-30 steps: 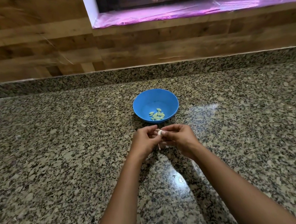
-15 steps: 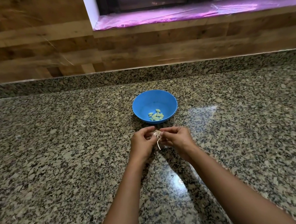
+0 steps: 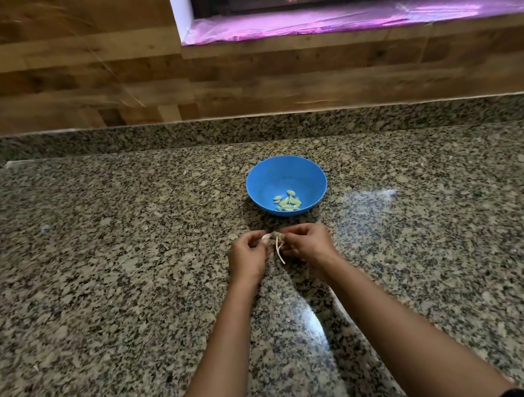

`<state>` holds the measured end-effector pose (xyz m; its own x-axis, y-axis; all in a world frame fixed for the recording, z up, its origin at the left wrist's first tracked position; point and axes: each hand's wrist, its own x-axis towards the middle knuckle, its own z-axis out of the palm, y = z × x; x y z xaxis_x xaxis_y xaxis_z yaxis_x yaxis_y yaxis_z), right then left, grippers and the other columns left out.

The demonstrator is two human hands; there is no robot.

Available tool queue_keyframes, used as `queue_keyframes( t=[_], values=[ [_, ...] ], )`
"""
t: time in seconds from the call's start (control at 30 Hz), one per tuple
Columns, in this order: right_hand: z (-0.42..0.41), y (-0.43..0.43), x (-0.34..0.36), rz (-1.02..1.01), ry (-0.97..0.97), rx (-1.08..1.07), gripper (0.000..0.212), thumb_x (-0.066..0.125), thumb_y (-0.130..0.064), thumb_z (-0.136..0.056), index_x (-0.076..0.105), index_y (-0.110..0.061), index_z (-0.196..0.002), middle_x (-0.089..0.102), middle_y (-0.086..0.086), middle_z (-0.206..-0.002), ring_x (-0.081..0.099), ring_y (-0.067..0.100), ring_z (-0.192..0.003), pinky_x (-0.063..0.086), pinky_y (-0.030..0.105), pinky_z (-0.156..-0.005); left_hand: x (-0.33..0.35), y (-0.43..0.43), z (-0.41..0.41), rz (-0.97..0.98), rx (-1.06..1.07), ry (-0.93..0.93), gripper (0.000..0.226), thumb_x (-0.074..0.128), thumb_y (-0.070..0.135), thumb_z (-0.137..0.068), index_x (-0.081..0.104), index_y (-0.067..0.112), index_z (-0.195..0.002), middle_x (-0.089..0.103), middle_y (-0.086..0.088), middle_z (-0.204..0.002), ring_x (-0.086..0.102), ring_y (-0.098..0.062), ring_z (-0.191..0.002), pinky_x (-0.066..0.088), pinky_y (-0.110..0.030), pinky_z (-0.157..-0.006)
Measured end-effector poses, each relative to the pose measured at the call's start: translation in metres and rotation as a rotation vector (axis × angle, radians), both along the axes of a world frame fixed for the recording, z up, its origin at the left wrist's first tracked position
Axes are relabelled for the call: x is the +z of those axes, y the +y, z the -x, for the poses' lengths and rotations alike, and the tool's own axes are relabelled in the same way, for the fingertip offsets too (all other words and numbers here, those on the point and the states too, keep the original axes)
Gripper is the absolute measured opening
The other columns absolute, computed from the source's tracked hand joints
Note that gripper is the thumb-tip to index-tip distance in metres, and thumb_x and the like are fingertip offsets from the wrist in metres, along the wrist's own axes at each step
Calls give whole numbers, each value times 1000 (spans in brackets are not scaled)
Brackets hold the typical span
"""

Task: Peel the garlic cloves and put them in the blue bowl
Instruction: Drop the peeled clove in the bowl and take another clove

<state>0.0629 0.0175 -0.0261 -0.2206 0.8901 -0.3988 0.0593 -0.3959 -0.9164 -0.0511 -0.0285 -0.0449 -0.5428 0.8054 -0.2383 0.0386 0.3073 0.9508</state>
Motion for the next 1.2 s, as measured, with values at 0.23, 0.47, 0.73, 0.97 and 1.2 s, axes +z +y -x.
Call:
queue_keyframes(
  t=[0.23, 0.47, 0.73, 0.97, 1.2],
  values=[
    [-2, 11, -7, -12, -172, 61, 13, 64, -1, -86, 64, 5, -97, 65, 10, -75, 60, 16, -59, 53, 25, -58, 2, -3, 3, 2, -30, -90, 12, 63, 6, -88, 66, 12, -97, 68, -7, -96, 61, -16, -86, 49, -25, -76],
    [-21, -1, 1, -139, -236, 37, 14, 51, -7, -94, 63, -1, -99, 67, 12, -78, 62, 20, -62, 56, 37, -65, 11, -9, -5, -44, -112, -275, 24, 70, -4, -78, 63, 11, -96, 66, -5, -74, 64, -15, -68, 56, -32, -71],
    [-43, -33, 21, -27, 6, 102, 8, 62, 2, -85, 64, 8, -91, 68, 15, -75, 64, 12, -48, 49, 20, -42, 9, -20, -44, -112, -193, -166, 19, 67, -7, -79, 62, 8, -90, 62, -1, -63, 62, -2, -49, 50, -18, -47],
    [-56, -28, 21, -24, -104, 51, 14, 63, 0, -85, 61, 9, -96, 64, 15, -78, 62, 18, -58, 54, 24, -51, 0, -21, -48, -128, -299, 82, 21, 64, -1, -84, 66, 17, -93, 70, -5, -92, 66, -14, -84, 54, -25, -74],
    [-68, -9, 21, -178, -555, 235, 9, 75, -3, -75, 66, -1, -74, 68, 17, -78, 65, 26, -74, 56, 42, -78, -19, -19, -48, -140, -613, 796, 33, 49, 17, -96, 58, 9, -127, 57, -8, -131, 50, -21, -124, 35, -29, -106]
  ],
)
